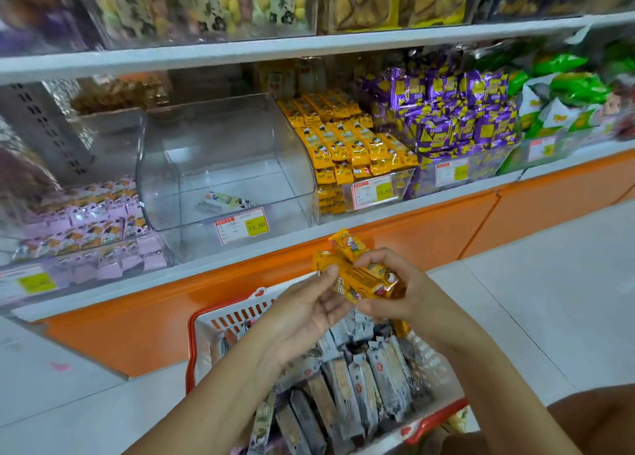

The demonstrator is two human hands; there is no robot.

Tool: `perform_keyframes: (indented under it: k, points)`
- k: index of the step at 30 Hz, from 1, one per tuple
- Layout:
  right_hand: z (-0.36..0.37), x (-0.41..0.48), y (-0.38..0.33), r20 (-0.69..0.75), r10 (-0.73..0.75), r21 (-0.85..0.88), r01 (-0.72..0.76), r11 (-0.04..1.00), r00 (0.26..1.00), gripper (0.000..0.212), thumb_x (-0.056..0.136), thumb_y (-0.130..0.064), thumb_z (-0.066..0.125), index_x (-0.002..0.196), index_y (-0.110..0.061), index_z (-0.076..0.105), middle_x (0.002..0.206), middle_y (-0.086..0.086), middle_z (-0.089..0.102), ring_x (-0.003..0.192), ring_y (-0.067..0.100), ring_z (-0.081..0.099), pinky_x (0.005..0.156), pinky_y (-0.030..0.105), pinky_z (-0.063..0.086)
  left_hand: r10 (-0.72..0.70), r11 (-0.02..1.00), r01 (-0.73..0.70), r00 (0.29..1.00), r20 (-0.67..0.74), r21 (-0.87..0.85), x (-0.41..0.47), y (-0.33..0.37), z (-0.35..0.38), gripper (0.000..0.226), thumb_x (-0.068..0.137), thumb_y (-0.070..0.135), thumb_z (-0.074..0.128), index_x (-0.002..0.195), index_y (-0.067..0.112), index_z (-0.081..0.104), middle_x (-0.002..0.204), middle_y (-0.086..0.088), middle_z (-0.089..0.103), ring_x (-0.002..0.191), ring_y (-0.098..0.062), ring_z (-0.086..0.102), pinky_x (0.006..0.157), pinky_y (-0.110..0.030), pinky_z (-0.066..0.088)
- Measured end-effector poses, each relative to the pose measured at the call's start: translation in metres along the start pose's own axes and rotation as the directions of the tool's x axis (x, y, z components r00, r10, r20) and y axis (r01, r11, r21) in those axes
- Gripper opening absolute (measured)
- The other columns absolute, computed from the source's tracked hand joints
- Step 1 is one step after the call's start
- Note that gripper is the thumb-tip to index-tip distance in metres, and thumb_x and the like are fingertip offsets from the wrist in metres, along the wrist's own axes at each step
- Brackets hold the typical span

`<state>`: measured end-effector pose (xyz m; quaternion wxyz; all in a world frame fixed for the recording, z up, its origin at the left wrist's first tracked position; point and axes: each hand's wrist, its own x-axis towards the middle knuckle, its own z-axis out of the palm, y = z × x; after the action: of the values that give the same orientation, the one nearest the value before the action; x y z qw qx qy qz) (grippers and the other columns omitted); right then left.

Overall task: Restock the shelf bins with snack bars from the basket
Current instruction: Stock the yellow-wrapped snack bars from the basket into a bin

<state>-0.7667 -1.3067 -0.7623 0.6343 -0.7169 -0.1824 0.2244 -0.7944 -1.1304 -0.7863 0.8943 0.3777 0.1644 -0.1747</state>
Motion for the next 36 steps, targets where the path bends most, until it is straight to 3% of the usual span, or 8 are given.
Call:
perform_keyframes:
  k: [4, 10, 15, 18, 23, 27, 29, 36]
  points:
    - [0.008, 0.007, 0.009, -0.069, -0.015, 0.162, 0.026, 0.986, 0.997, 0.045, 0.082, -0.055, 0.066, 0.115, -0.025, 0.066, 0.112, 0.013, 0.059, 0.076, 0.014, 0.056, 0.061, 0.026, 0.049, 0.097, 0.993, -0.092, 0.993, -0.068, 0.076, 0.000, 0.009, -0.003, 0.027, 0.072, 0.018, 0.067, 0.094, 0.004, 0.061, 0.081, -0.005, 0.071, 0.068, -0.012, 0.068, 0.068, -0.025, 0.059]
    - [0.009, 0.012, 0.014, -0.195, 0.041, 0.233, 0.006, 0.972, 0.980, 0.043, 0.090, -0.033, 0.054, 0.132, -0.041, 0.051, 0.089, 0.008, 0.067, 0.075, 0.019, 0.061, 0.062, 0.027, 0.047, 0.215, 0.952, -0.177, 0.968, -0.133, 0.250, 0.002, 0.021, -0.008, 0.054, 0.055, 0.031, 0.081, 0.096, 0.005, 0.057, 0.095, -0.014, 0.056, 0.085, -0.025, 0.056, 0.075, -0.033, 0.058]
    - [0.013, 0.019, 0.012, -0.248, 0.029, 0.225, 0.029, 0.974, 0.968, 0.034, 0.090, -0.028, 0.056, 0.124, -0.026, 0.056, 0.104, 0.004, 0.072, 0.091, 0.021, 0.071, 0.081, 0.030, 0.053, 0.221, 0.920, -0.157, 0.965, -0.144, 0.358, 0.001, 0.020, -0.007, 0.052, 0.063, 0.036, 0.079, 0.098, 0.003, 0.057, 0.101, -0.017, 0.064, 0.088, -0.021, 0.064, 0.083, -0.036, 0.055]
    - [0.023, 0.027, 0.014, -0.330, -0.040, 0.055, 0.061, 0.997, 0.943, 0.021, 0.094, -0.030, 0.051, 0.110, -0.018, 0.053, 0.097, 0.002, 0.070, 0.089, 0.018, 0.069, 0.079, 0.029, 0.054, 0.179, 0.944, -0.122, 0.970, -0.166, 0.306, 0.002, 0.019, -0.004, 0.062, 0.060, 0.038, 0.084, 0.101, 0.002, 0.055, 0.101, -0.017, 0.057, 0.090, -0.029, 0.056, 0.092, -0.050, 0.049]
    - [0.032, 0.035, 0.012, -0.278, -0.196, -0.288, 0.113, 0.951, 0.940, 0.040, 0.083, -0.054, 0.058, 0.114, -0.030, 0.054, 0.099, -0.014, 0.062, 0.086, 0.005, 0.063, 0.071, 0.030, 0.053, 0.211, 0.960, -0.180, 0.968, -0.132, 0.215, 0.007, 0.029, 0.005, 0.046, 0.083, 0.028, 0.069, 0.114, -0.005, 0.061, 0.104, -0.024, 0.059, 0.095, -0.033, 0.052, 0.098, -0.050, 0.045]
    - [0.028, 0.039, 0.001, -0.269, -0.343, -0.548, 0.150, 0.823, 0.900, 0.069, 0.068, -0.064, 0.067, 0.128, -0.033, 0.049, 0.116, -0.017, 0.044, 0.105, -0.005, 0.050, 0.083, 0.013, 0.044, 0.308, 0.921, -0.279, 0.949, -0.070, 0.272, 0.006, 0.040, 0.010, 0.032, 0.079, 0.025, 0.065, 0.104, 0.005, 0.066, 0.098, -0.012, 0.068, 0.085, -0.022, 0.064, 0.076, -0.031, 0.057]
    - [0.027, 0.043, -0.004, -0.233, -0.415, -0.628, 0.190, 0.755, 0.880, 0.078, 0.070, -0.055, 0.075, 0.138, -0.031, 0.043, 0.120, -0.016, 0.041, 0.109, -0.005, 0.046, 0.087, 0.012, 0.042, 0.318, 0.922, -0.304, 0.948, -0.025, 0.239, 0.006, 0.045, 0.016, 0.037, 0.078, 0.023, 0.065, 0.110, 0.004, 0.064, 0.105, -0.015, 0.071, 0.089, -0.025, 0.069, 0.076, -0.035, 0.059]
    - [0.025, 0.051, -0.010, -0.318, -0.339, -0.372, 0.212, 0.904, 0.885, 0.050, 0.084, -0.054, 0.062, 0.128, -0.033, 0.052, 0.113, -0.013, 0.057, 0.097, -0.001, 0.057, 0.079, 0.015, 0.046, 0.318, 0.890, -0.295, 0.948, -0.009, 0.349, 0.007, 0.057, 0.018, 0.041, 0.081, 0.035, 0.059, 0.115, 0.012, 0.064, 0.107, -0.009, 0.071, 0.098, -0.026, 0.068, 0.086, -0.042, 0.056]
